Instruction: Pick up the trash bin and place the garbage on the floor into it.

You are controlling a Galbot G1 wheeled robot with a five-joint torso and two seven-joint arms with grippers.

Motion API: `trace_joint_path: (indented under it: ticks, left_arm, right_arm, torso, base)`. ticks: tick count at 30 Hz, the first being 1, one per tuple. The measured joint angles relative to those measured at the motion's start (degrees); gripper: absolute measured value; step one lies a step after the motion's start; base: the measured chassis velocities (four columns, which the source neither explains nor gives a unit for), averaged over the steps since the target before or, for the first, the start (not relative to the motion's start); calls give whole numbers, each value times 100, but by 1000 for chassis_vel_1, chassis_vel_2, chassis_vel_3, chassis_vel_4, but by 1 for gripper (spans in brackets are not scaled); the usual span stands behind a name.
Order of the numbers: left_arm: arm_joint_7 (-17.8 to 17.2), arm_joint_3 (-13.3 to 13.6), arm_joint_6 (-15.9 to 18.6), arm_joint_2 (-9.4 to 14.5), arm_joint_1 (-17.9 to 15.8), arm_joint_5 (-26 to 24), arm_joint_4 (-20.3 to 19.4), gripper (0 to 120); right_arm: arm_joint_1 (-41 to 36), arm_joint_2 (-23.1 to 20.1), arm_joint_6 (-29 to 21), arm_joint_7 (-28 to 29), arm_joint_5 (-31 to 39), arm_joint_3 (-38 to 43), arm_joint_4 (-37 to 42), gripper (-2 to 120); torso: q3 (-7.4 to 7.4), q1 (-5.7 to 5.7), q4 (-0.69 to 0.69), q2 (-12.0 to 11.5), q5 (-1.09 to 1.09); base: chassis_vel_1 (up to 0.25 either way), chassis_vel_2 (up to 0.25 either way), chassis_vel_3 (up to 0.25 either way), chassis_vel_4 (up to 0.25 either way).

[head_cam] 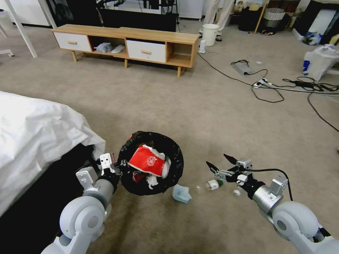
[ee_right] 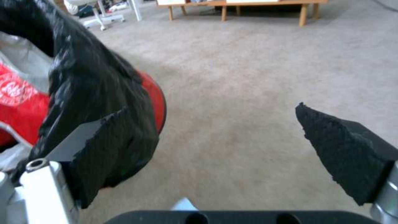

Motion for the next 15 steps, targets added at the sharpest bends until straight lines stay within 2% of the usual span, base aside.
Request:
trace_joint_path:
  ticks: [2,5,7,9,15]
  left_arm:
    - [5,-1,0,-6,11,8,-1,0]
    - [23,-5,0,-9,37,23,-4,0]
    - [26,-9,0,-9,49,27,-6,0]
    - [28,-29,0,-4,54,33,-10,0]
    - [27,-53,-5,-2,71,41,-16,0]
  right_arm:
    - [-5,-1,40,-1,-14,5,-4,100]
    - [-11,13,80,-2,-46,7,-9,100]
    - [-11,26,92,-3,-58,2,-9,100]
    - [-7,45,106,-3,-63,-10,-9,100]
    - [3,43,55,-43,-62,-9,-2,100]
  torso:
    - [0,0,0,0,-6]
    - [-1,0,0,0,2]
    - [0,0,-1,0,-3]
    - [2,0,3,0,-3]
    - [2,0,4,0,-5]
  base:
    - [-68,-418,77,369]
    - [-53,-263,66,204]
    - [-55,-190,63,80]
    - [4,38,4,-10]
    - [8,68,-3,-33]
